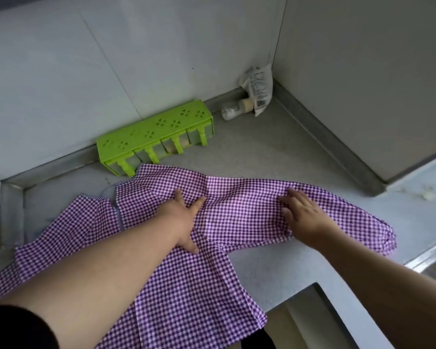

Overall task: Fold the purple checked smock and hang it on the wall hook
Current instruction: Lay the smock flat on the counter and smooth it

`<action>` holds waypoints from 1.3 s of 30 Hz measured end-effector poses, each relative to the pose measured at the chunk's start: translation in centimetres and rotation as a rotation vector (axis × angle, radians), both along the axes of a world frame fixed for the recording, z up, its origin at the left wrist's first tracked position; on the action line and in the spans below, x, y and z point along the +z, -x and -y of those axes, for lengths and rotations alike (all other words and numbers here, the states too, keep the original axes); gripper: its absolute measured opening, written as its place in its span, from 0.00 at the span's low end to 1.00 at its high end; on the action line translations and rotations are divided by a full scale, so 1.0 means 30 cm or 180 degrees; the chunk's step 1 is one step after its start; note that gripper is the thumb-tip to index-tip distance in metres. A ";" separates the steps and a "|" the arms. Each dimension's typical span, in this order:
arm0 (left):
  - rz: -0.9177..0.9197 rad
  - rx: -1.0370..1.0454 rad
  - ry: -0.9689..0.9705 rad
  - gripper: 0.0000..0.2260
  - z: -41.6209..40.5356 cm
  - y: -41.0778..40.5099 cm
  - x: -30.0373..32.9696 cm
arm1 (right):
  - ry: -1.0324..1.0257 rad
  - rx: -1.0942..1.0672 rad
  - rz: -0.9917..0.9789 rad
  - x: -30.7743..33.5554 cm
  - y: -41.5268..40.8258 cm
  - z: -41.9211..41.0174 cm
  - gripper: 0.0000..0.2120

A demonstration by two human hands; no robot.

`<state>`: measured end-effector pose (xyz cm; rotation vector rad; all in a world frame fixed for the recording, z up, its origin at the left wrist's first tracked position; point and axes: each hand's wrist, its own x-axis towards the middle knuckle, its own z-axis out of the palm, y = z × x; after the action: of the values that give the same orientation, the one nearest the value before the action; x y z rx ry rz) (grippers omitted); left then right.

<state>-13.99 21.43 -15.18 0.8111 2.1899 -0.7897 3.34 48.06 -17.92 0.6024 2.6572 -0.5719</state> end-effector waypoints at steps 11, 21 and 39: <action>-0.0159 -0.0086 -0.0082 0.67 0.040 -0.011 -0.025 | -0.0356 -0.0318 0.0876 -0.018 0.082 0.078 0.66; -0.0019 0.0770 -0.0732 0.64 0.182 -0.031 -0.096 | -0.0731 0.0213 0.0294 0.033 0.215 0.047 0.54; -0.0248 0.1369 -0.1170 0.49 0.538 -0.080 -0.091 | -0.0959 0.1805 0.0661 -0.006 0.356 0.317 0.62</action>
<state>-11.60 5.31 -17.91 0.4489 2.4959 -0.2120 -7.33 38.56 -18.09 -0.0359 2.5562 0.0514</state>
